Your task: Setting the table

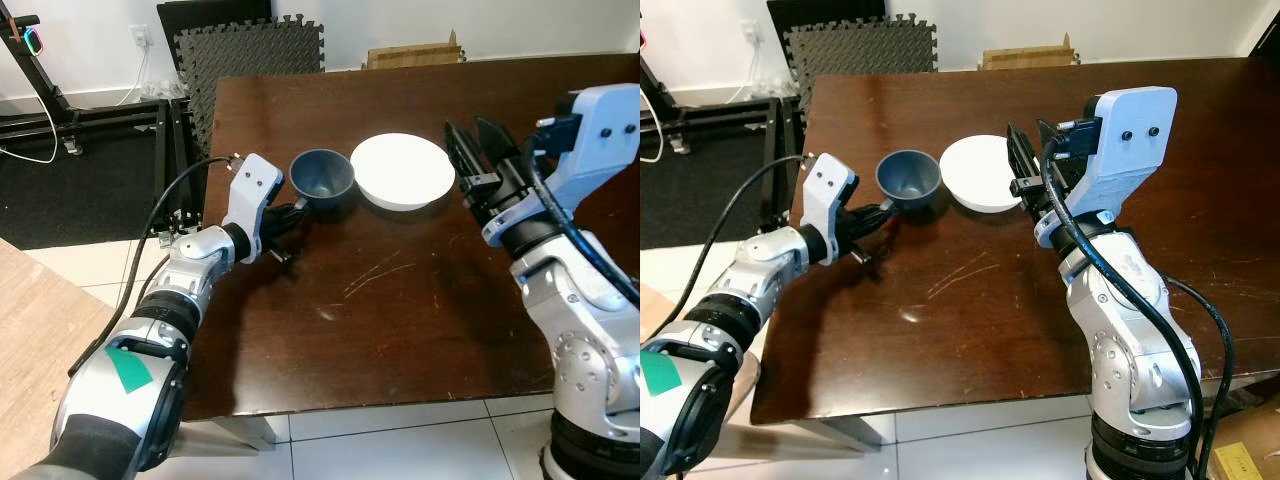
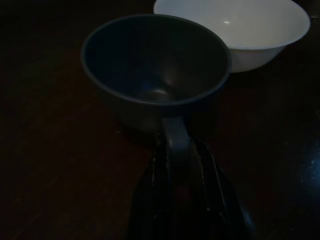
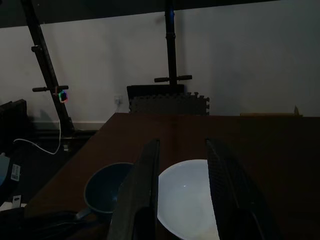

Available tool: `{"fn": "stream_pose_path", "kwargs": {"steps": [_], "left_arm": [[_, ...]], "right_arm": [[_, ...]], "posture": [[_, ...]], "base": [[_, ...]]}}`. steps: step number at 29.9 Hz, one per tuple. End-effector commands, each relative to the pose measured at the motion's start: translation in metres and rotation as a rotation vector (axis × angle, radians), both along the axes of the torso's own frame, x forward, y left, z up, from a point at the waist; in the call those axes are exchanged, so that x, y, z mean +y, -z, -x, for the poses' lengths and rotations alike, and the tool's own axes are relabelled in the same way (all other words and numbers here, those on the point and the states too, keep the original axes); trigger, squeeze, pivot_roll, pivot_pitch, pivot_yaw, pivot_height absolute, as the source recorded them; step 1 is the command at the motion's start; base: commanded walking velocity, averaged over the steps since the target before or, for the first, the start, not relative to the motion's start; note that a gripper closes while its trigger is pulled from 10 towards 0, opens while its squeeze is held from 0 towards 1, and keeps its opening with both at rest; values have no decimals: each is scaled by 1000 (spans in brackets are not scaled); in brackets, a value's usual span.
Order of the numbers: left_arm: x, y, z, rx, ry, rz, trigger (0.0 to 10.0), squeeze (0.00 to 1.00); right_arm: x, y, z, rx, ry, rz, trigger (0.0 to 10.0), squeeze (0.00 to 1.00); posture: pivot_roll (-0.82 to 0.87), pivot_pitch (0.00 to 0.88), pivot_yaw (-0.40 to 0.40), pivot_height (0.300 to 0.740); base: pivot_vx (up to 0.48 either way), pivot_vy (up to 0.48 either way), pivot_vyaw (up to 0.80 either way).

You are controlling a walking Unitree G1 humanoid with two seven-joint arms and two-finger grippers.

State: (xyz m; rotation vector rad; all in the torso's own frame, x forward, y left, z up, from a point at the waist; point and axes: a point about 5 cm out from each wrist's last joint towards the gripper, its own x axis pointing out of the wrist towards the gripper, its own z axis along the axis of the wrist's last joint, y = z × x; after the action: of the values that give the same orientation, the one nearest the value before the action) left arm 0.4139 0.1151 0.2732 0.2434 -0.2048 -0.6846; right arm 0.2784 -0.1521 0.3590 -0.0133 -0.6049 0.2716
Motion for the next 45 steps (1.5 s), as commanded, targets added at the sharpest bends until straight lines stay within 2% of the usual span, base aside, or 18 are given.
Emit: {"fn": "stream_pose_path", "kwargs": {"steps": [1,5,6,11,12,15,18,20,21,23,24,27,31,33,37,40,41,45], "left_arm": [[1,6,0,14,-2,-10,0,0],[2,7,0,7,-20,-12,0,0],[3,6,0,1,-28,-13,9922,0],[7,-9,-1,0,-9,74,10000,0],[8,-19,0,15,43,157,10000,0],[10,-26,1,33,99,208,10000,0],[24,-45,10,82,258,313,10000,0],[37,-50,23,111,351,300,10000,0],[37,-50,23,111,351,300,10000,0],[53,-51,40,138,411,244,10000,0],[69,-38,56,178,407,147,10000,0],[79,-23,68,219,394,81,10000,0],[81,-7,74,256,385,87,10000,0],[75,1,74,298,388,144,10000,0],[59,14,75,339,415,158,10000,0],[55,22,80,373,429,112,10000,0],[56,30,88,405,434,52,10000,0],[60,38,95,407,411,-34,10000,0]], "right_arm": [[1,0,3,-8,-8,1,10000,0],[0,-1,3,-13,-8,-5,10000,0],[1,-1,2,-15,-8,-5,10000,0],[0,-2,2,-20,-4,-6,10000,0],[-1,-1,2,-23,0,-7,10000,0],[-1,-1,3,-25,3,-7,10000,0],[-1,-1,5,-35,11,-9,10000,0],[-3,1,8,-37,19,-10,10000,0],[-3,1,8,-37,19,-10,10000,0],[-5,4,10,-35,26,-13,10000,0],[-7,8,12,-27,32,-22,10000,0],[-8,12,12,-21,35,-36,10000,0],[-8,15,11,-15,34,-52,10000,0],[-6,16,8,-12,30,-62,10000,0],[-1,15,5,-15,10,-58,10000,0],[2,14,5,-18,1,-54,10000,0],[2,15,5,-18,2,-55,10000,0],[1,17,7,-15,11,-58,10000,0]], "posture": [[-111,316,109,740],[-107,307,111,740],[-107,299,112,740],[-105,293,114,740],[-101,286,118,740],[-98,281,128,740],[-92,265,139,740],[-81,253,144,740],[-81,253,144,740],[-65,238,143,740],[-34,216,134,740],[-23,208,130,740],[-7,196,115,740],[-2,193,112,740],[-6,183,103,740],[-20,180,111,740],[-23,179,117,740],[-27,177,121,740]], "base": [[0,0,0],[0,0,0],[0,0,0],[0,0,0],[0,0,0],[0,0,0],[0,0,0],[0,0,0],[0,0,0],[0,0,0],[0,0,0],[0,0,0],[0,0,0],[0,0,0],[0,0,0],[0,0,0],[0,0,0],[0,0,0]]}}
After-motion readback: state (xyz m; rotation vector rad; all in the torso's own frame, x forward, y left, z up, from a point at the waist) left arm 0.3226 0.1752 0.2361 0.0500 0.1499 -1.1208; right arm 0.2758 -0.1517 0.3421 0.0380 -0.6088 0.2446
